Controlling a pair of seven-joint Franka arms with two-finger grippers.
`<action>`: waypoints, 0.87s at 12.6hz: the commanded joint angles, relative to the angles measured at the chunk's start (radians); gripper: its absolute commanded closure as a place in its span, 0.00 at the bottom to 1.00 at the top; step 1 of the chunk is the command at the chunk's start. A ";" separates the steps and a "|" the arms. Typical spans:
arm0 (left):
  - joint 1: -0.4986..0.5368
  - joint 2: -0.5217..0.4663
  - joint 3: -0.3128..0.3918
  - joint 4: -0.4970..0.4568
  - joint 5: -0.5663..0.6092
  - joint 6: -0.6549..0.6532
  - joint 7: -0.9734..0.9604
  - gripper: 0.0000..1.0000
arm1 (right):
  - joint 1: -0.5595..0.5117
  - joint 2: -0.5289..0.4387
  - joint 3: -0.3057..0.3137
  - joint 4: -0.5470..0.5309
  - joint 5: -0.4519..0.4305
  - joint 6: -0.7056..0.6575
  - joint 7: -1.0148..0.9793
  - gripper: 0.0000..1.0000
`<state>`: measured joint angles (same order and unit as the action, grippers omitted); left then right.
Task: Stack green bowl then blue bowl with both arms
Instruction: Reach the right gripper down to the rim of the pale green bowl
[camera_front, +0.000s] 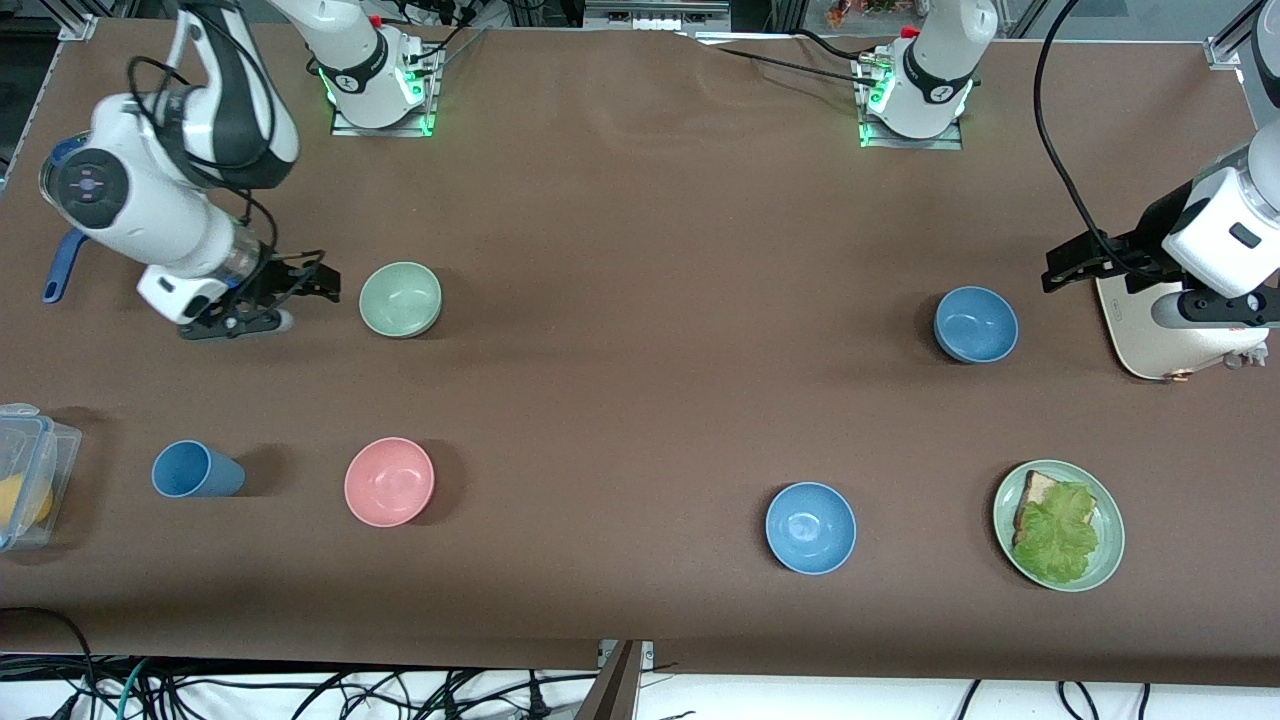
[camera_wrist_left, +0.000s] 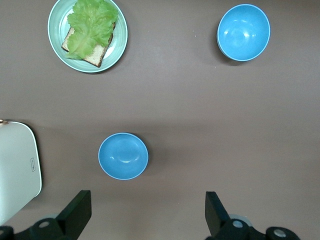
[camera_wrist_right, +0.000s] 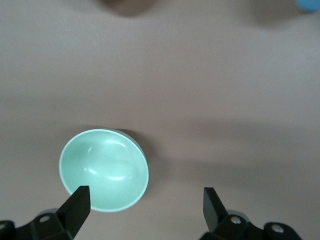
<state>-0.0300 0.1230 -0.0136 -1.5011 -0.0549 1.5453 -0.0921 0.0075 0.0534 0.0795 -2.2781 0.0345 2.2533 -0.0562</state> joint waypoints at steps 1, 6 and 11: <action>-0.004 0.012 -0.002 0.030 0.020 -0.027 -0.012 0.00 | 0.000 -0.029 0.002 -0.209 0.025 0.238 -0.013 0.01; -0.005 0.010 -0.006 0.032 0.020 -0.028 -0.014 0.00 | 0.002 0.088 0.005 -0.313 0.025 0.492 -0.007 0.18; -0.004 0.010 -0.005 0.032 0.020 -0.028 -0.012 0.00 | 0.002 0.094 0.029 -0.305 0.025 0.491 0.033 1.00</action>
<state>-0.0306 0.1237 -0.0164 -1.5001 -0.0549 1.5435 -0.0921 0.0075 0.1567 0.0970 -2.5800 0.0406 2.7338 -0.0397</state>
